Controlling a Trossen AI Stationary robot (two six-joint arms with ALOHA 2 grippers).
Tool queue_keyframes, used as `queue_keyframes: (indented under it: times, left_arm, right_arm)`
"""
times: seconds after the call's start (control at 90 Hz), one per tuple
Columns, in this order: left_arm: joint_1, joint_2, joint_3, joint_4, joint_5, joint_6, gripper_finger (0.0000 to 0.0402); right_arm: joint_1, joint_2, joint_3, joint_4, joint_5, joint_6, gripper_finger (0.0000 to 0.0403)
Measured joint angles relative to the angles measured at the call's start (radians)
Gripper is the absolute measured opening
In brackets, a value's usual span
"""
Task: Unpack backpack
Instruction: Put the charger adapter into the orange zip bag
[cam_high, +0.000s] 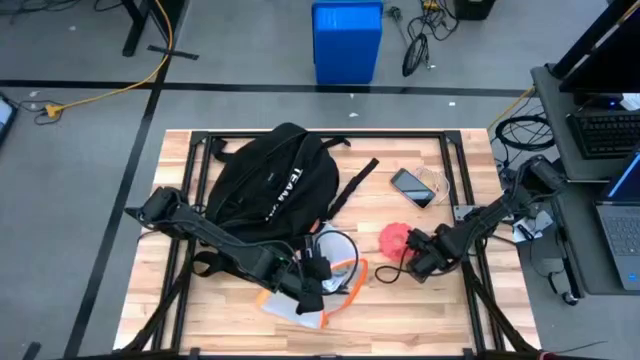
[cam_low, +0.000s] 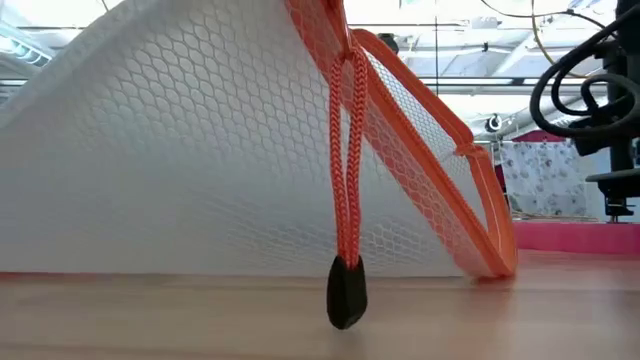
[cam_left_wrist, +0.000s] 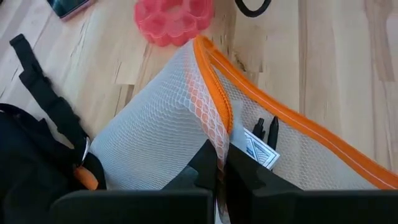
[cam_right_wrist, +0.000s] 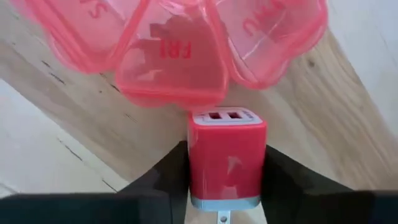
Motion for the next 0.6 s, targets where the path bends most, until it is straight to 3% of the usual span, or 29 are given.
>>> queue_keyframes:
  times: [0.278, 0.422, 0.6]
  left_arm:
    - [0.0, 0.0, 0.0, 0.0, 0.0, 0.0, 0.0]
    - [0.0, 0.0, 0.0, 0.0, 0.0, 0.0, 0.0]
    - [0.001, 0.0, 0.0, 0.009, 0.0, 0.0, 0.0]
  right_arm:
    - [0.053, 0.003, 0.069, 0.04, -0.131, -0.009, 0.0124]
    - [0.078, 0.003, 0.129, 0.213, -0.075, -0.099, 0.0124]
    - [0.042, 0.019, 0.168, 0.585, 0.082, -0.459, 0.0133]
